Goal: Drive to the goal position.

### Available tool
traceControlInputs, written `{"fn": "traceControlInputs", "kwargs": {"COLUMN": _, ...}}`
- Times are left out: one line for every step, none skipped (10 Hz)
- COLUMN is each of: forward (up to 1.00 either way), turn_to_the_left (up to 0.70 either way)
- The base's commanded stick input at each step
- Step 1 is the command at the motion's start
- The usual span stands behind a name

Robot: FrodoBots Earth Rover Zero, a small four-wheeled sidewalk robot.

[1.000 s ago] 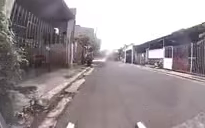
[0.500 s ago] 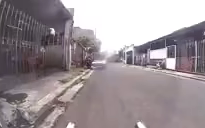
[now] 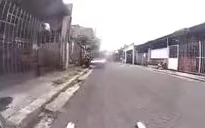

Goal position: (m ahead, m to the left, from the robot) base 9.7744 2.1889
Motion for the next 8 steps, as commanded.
{"fn": "traceControlInputs", "kwargs": {"forward": 0.70, "turn_to_the_left": -0.14}}
{"fn": "traceControlInputs", "kwargs": {"forward": 0.70, "turn_to_the_left": -0.14}}
{"fn": "traceControlInputs", "kwargs": {"forward": 0.70, "turn_to_the_left": -0.14}}
{"fn": "traceControlInputs", "kwargs": {"forward": 0.70, "turn_to_the_left": -0.14}}
{"fn": "traceControlInputs", "kwargs": {"forward": 0.70, "turn_to_the_left": -0.07}}
{"fn": "traceControlInputs", "kwargs": {"forward": 0.70, "turn_to_the_left": 0.00}}
{"fn": "traceControlInputs", "kwargs": {"forward": 0.70, "turn_to_the_left": 0.00}}
{"fn": "traceControlInputs", "kwargs": {"forward": 0.70, "turn_to_the_left": 0.00}}
